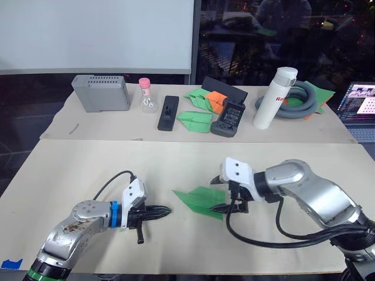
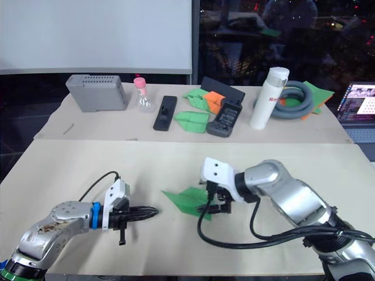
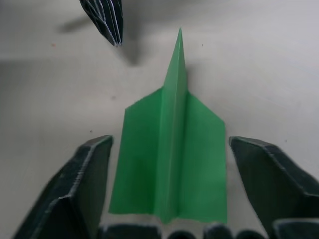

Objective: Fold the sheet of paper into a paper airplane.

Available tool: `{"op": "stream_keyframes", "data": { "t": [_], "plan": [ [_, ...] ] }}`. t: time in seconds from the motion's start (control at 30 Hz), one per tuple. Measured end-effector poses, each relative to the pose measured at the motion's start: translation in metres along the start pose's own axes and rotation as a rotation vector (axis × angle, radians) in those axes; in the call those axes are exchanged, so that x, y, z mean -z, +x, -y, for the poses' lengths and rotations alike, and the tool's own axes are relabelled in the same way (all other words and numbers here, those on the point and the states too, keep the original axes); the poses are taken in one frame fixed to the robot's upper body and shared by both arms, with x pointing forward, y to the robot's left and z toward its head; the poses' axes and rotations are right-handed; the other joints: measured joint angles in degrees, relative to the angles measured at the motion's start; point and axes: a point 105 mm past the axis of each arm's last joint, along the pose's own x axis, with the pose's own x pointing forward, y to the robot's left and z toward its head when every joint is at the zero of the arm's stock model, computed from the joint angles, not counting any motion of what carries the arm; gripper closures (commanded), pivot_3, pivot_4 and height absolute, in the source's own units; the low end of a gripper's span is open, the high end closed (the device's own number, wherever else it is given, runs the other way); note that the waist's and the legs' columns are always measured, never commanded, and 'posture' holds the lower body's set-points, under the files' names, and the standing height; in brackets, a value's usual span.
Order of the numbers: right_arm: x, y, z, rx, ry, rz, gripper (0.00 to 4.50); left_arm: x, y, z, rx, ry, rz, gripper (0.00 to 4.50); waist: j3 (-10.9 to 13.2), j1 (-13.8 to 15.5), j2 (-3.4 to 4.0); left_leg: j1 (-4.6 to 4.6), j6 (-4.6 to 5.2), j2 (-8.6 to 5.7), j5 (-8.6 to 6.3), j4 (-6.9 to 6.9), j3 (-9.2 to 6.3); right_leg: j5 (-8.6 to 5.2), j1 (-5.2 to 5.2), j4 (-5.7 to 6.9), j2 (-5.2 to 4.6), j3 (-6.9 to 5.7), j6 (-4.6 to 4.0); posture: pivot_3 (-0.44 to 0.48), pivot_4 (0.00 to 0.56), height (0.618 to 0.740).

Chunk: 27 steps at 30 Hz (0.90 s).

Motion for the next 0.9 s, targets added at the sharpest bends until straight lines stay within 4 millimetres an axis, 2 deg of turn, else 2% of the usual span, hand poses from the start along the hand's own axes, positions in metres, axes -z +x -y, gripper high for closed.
{"op": "stream_keyframes", "data": {
  "t": [0.1,0.17,0.33,0.47,0.5,0.73,0.8,0.9],
  "plan": [
    [-0.006,0.009,-0.002,-0.006,-0.006,-0.007,0.49,0.000,0.000,0.000,-0.002,0.006,0.004,4.50,0.0,0.0,0.00,-0.01,-0.10,-0.01,0.06,0.00,0.00,0.00,-0.01,0.01,-0.01,0.01,0.00,0.000,0.150,0.740],
    [-0.010,0.014,0.004,0.023,-0.007,-0.024,0.49,0.001,0.001,0.001,-0.002,0.005,0.002,4.50,0.0,0.0,0.00,0.00,-0.20,-0.02,0.12,0.00,0.00,0.00,-0.01,0.02,0.00,0.01,0.00,0.000,0.150,0.740],
    [-0.001,0.021,0.019,0.085,0.045,-0.095,0.49,0.004,0.003,0.001,-0.005,0.009,-0.003,4.50,0.0,0.2,0.00,-0.02,-0.44,-0.05,0.26,0.00,0.00,0.00,-0.01,0.03,0.00,-0.02,0.00,0.000,0.150,0.740],
    [0.007,0.029,0.016,0.074,0.056,-0.138,1.64,0.004,0.004,0.002,-0.004,0.011,-0.003,4.50,0.0,0.1,0.00,-0.03,-0.44,-0.04,0.26,0.00,0.00,0.00,-0.03,0.03,0.02,-0.02,0.00,0.000,0.150,0.740],
    [0.008,0.031,0.015,0.069,0.053,-0.144,2.11,0.005,0.004,0.002,-0.004,0.011,-0.004,4.50,0.0,0.1,0.00,-0.02,-0.44,-0.04,0.26,0.00,0.00,0.00,-0.03,0.03,0.02,-0.02,0.00,0.000,0.150,0.740],
    [0.016,0.037,0.007,0.043,0.068,-0.177,4.49,0.007,0.003,-0.001,-0.013,0.010,-0.007,4.50,0.0,0.0,0.00,-0.02,-0.43,-0.04,0.26,0.00,0.01,0.00,-0.02,0.06,0.05,-0.05,0.00,0.000,0.150,0.740],
    [0.016,0.035,0.009,0.051,0.070,-0.175,4.49,0.007,0.003,0.000,-0.010,0.018,-0.005,4.50,0.0,0.0,0.00,-0.01,-0.43,-0.04,0.26,0.00,0.01,0.00,-0.02,0.07,0.05,-0.06,0.00,0.000,0.150,0.740],
    [0.017,0.022,0.018,0.091,0.102,-0.166,4.49,0.009,0.004,-0.001,-0.006,0.016,-0.013,4.50,0.0,0.1,0.00,-0.03,-0.42,-0.05,0.25,0.02,0.01,0.00,-0.01,0.06,0.05,-0.07,0.00,0.000,0.150,0.740]
  ]
}}
